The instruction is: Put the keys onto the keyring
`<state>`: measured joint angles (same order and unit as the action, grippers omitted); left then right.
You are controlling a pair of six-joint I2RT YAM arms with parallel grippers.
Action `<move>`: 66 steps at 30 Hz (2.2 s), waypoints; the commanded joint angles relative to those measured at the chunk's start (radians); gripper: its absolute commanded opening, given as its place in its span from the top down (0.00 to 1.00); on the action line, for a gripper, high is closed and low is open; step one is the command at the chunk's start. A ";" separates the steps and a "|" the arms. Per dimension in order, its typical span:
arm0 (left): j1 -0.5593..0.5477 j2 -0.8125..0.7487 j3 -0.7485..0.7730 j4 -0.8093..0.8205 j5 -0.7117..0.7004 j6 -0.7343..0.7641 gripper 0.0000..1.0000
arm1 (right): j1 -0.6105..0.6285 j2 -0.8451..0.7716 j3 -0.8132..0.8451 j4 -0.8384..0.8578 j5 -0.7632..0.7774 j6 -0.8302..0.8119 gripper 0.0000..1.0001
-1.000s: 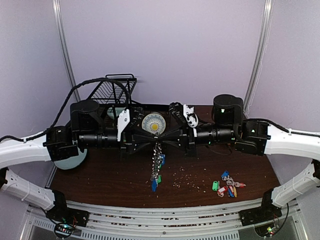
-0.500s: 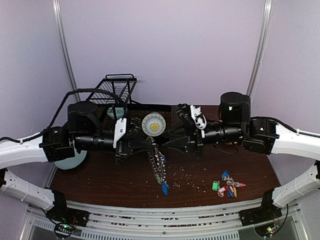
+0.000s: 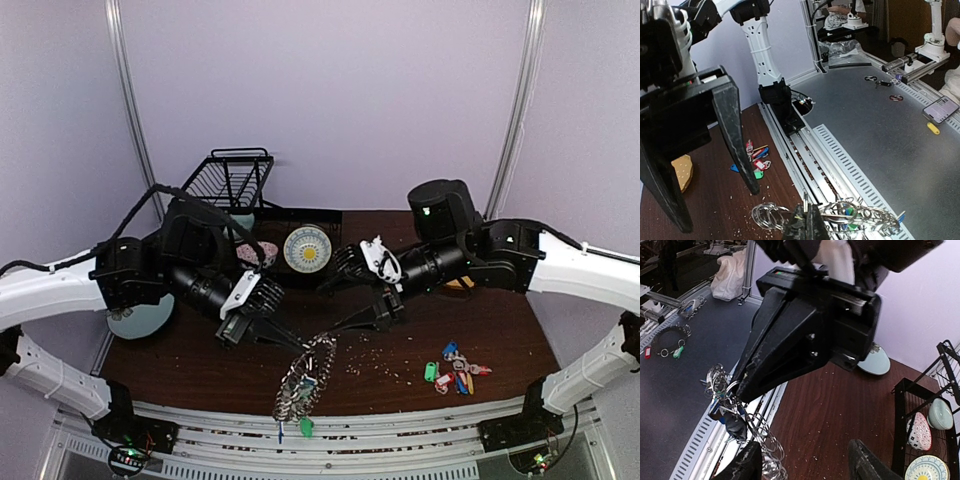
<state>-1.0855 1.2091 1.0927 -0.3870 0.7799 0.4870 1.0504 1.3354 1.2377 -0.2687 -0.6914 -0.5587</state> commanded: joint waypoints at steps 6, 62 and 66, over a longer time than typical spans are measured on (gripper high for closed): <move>0.004 0.024 0.090 -0.060 0.087 0.082 1.00 | 0.040 0.057 0.033 -0.109 -0.097 -0.096 0.46; 0.005 -0.026 0.061 -0.065 0.006 0.205 1.00 | 0.078 0.044 -0.184 0.243 0.028 0.100 0.89; 0.006 -0.037 0.035 -0.055 -0.022 0.147 1.00 | 0.079 -0.002 -0.196 0.245 0.123 0.096 0.97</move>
<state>-1.0832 1.2095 1.1473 -0.5339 0.7727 0.6861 1.1271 1.3838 1.0592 -0.0452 -0.6598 -0.4500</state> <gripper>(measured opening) 0.006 0.178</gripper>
